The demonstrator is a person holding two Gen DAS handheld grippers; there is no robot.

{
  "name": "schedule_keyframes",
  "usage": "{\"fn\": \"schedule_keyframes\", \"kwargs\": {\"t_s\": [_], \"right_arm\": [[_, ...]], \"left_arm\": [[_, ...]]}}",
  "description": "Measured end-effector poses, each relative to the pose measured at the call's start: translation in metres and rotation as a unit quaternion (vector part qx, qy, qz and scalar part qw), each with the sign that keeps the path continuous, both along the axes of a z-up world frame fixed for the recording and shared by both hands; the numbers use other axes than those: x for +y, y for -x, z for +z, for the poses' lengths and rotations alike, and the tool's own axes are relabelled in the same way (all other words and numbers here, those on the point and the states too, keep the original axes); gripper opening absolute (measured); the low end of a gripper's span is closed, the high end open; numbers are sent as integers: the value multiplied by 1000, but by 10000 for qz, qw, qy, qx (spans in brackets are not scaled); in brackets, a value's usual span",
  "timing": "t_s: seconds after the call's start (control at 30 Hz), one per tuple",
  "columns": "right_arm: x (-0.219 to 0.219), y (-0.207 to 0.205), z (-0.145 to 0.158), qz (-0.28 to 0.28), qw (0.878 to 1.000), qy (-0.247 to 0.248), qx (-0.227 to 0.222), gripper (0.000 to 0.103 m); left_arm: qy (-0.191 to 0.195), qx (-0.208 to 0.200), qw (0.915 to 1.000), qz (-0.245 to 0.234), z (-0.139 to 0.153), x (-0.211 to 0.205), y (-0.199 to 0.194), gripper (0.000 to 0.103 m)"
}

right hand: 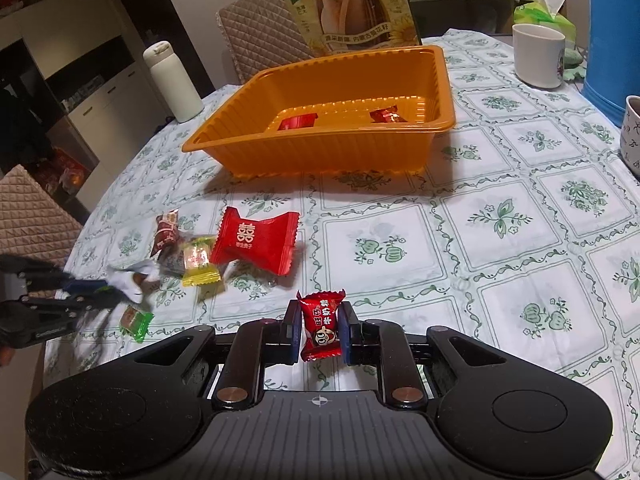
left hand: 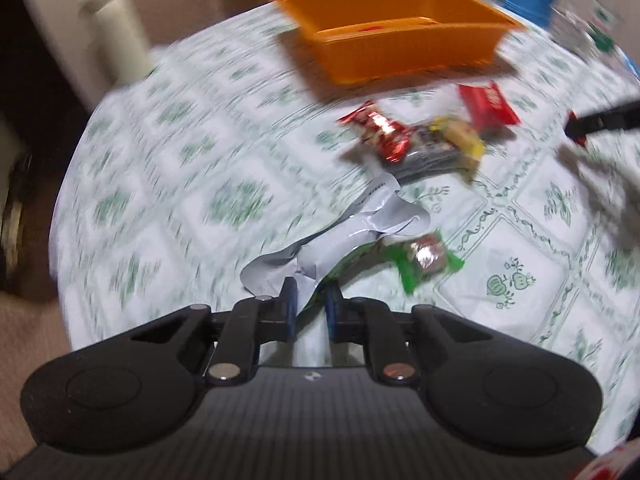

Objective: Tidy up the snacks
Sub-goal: 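Grasp the silver-and-green packet with the left gripper while the right holds its candy, then carry the silver packet and red candy over the orange tray with both grippers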

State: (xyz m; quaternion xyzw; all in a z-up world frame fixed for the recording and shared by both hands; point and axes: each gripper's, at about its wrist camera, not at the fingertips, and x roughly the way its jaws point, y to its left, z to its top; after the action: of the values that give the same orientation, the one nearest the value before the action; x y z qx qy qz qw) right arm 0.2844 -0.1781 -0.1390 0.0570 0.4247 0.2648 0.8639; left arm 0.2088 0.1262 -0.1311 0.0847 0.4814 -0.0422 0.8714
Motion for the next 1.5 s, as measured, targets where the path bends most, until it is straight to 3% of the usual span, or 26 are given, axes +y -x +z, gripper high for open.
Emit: {"fn": "schedule_keyframes", "kwargs": {"t_s": [0.1,0.2,0.3,0.57,0.83,1.03,1.27,1.5], "right_arm": [[2,1,1,62,10000,-11,-8,19],[5,1,1,119,9999,-33,-15,19],[7,3,3,176,9998,-51,-34,19],[-1,9,6,76,9999,-64,-41,19],[-19,14,3,-216,9998,-14,35,19],[-28,17,2,-384,9992,-2,60,19],[-30,17,2,-439,9990,-21,58,19],[-29,15,4,-392,9992,-37,25,19]], "left_arm": [[435,79,9976,538,5,6,13,13],[847,148,9945,590,10,4,22,12],[756,66,9961,459,15,-2,25,14],[477,54,9986,-238,18,-1,10,47],[109,143,9978,-645,5,-5,-10,44],[-30,248,9955,-911,-1,-12,-14,32],[42,235,9962,-832,-1,-13,-15,24],[145,149,9984,-522,5,-8,-13,22]]}}
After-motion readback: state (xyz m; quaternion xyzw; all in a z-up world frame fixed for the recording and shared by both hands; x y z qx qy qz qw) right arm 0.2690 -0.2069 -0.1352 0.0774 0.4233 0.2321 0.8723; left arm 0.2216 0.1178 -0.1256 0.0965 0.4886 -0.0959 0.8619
